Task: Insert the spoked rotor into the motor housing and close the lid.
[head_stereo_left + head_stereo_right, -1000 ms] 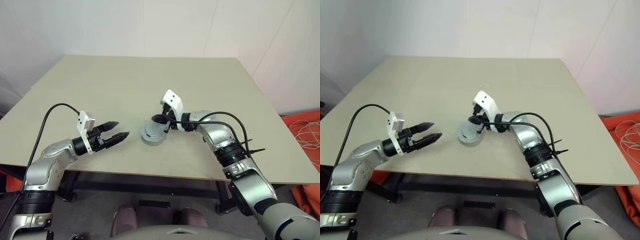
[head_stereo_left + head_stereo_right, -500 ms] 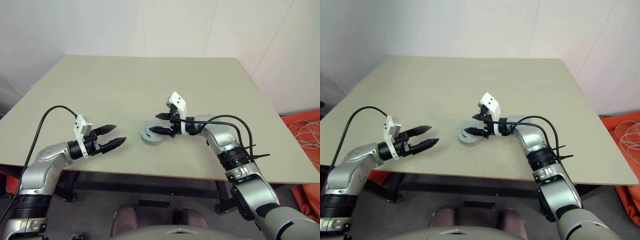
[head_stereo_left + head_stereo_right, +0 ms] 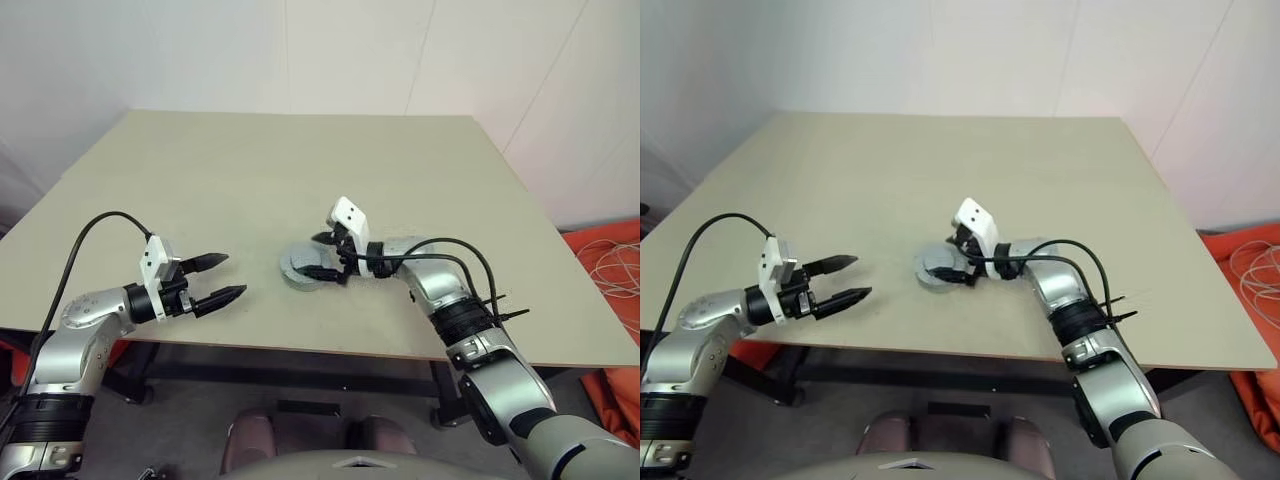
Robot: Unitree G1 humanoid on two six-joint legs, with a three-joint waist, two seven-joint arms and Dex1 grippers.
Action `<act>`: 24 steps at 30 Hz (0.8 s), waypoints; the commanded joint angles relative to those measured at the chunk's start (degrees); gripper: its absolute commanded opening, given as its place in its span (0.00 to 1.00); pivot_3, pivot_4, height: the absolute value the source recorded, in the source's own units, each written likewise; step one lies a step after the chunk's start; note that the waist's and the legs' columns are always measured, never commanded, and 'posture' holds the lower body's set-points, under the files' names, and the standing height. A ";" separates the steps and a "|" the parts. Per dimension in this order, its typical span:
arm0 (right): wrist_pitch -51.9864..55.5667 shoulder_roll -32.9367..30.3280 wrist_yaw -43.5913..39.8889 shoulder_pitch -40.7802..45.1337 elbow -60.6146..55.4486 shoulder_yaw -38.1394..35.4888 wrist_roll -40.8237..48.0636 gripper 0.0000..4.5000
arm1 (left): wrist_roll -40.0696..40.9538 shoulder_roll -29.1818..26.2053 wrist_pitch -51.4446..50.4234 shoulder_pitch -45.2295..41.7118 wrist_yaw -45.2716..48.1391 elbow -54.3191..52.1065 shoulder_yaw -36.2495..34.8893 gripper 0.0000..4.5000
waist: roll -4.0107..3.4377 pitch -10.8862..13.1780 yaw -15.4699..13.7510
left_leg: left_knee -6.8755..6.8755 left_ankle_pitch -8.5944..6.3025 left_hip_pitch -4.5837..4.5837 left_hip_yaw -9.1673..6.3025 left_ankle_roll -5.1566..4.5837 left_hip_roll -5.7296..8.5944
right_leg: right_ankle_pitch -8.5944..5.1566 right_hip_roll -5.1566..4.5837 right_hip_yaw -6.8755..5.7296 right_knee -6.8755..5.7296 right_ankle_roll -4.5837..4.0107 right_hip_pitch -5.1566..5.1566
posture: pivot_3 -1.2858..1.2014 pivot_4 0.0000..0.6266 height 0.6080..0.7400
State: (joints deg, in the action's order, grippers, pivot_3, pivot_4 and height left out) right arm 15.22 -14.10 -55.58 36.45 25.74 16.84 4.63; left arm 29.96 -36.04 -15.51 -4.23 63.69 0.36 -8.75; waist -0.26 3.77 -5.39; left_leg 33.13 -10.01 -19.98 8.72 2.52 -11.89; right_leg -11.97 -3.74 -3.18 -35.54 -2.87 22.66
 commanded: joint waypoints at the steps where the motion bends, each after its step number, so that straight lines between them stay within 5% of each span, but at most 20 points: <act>1: -1.98 0.44 0.28 1.43 -0.09 0.04 -0.65 0.99 | 0.93 0.11 0.43 -0.77 -0.03 -0.31 -1.23 1.00 | 0.01 0.00 0.00 | 0.00 0.00 0.01 0.00 0.00 0.00 | 0.00 0.00 0.00 0.00 0.00 -0.01 | 0.52 0.00 1.00; 5: -2.39 0.64 0.41 1.69 0.47 -0.08 -1.07 0.99 | 1.01 0.21 0.32 -0.95 -0.19 -0.13 -1.13 1.00 | 0.01 0.00 -0.01 | 0.00 0.00 0.01 0.00 0.00 0.00 | 0.00 0.00 0.00 0.00 0.00 -0.01 | 0.52 0.00 1.00; 10: -1.87 0.85 0.41 2.25 0.17 -0.61 -0.93 0.71 | 1.01 0.37 0.21 -1.15 -0.38 0.09 -1.11 1.00 | 0.01 0.00 -0.04 | 0.00 0.00 0.02 0.00 0.00 0.00 | 0.00 0.00 0.00 0.00 0.01 -0.02 | 0.52 0.00 1.00; 24: 1.00 0.05 -0.03 2.96 -2.21 -1.10 -0.31 0.70 | 0.67 0.70 0.10 -1.30 -0.49 0.28 -0.70 1.00 | 0.01 0.00 -0.05 | 0.00 0.00 0.01 0.00 0.00 0.00 | 0.00 0.00 0.00 -0.01 0.00 -0.01 | 0.52 0.00 1.00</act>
State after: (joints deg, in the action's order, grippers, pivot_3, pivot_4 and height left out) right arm 15.99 -13.47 -55.50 37.34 26.15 16.71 3.95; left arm 30.16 -35.14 -15.68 -4.39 63.27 1.31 -8.76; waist -0.25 3.77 -5.44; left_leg 33.13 -10.01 -19.97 8.72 2.52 -11.90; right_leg -11.97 -3.74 -3.18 -35.54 -2.87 22.64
